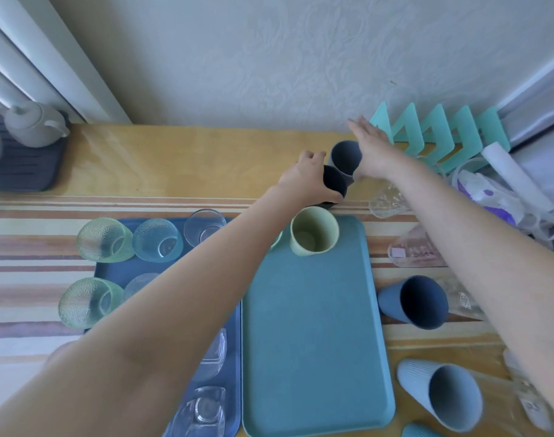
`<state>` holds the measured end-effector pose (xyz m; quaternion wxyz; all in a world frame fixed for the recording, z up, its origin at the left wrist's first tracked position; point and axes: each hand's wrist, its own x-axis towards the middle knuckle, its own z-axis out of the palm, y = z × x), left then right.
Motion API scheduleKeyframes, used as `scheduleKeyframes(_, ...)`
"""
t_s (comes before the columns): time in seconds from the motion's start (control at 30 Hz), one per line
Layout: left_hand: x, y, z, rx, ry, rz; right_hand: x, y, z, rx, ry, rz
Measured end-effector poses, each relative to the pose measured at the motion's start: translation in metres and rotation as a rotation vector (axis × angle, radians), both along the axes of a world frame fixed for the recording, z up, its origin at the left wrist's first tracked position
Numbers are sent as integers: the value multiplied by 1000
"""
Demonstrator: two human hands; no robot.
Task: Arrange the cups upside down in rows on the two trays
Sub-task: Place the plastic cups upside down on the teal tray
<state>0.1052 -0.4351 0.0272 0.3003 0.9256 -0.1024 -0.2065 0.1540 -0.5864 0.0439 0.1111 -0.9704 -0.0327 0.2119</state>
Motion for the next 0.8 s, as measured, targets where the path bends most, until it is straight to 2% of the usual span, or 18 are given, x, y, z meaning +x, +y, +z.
scheduleKeyframes(0.1,6,-13,-11,66,30,-4,16,0,-2,-56,154,56)
scheduleKeyframes(0.2,9,-17,-21,70,41,15,19,0,-9,-90,207,117)
scheduleKeyframes(0.4,13,-17,-12,-32,-46,103,9,-1,-14,10,-47,55)
scheduleKeyframes(0.6,13,17,67,-124,-236,107,-31,-7,52,177,-379,-31)
scheduleKeyframes(0.7,-27,49,102,-45,-357,61,-80,-11,80,220,-427,-79)
scheduleKeyframes(0.8,-88,78,111,1,-378,-7,-141,-14,92,295,-375,-143)
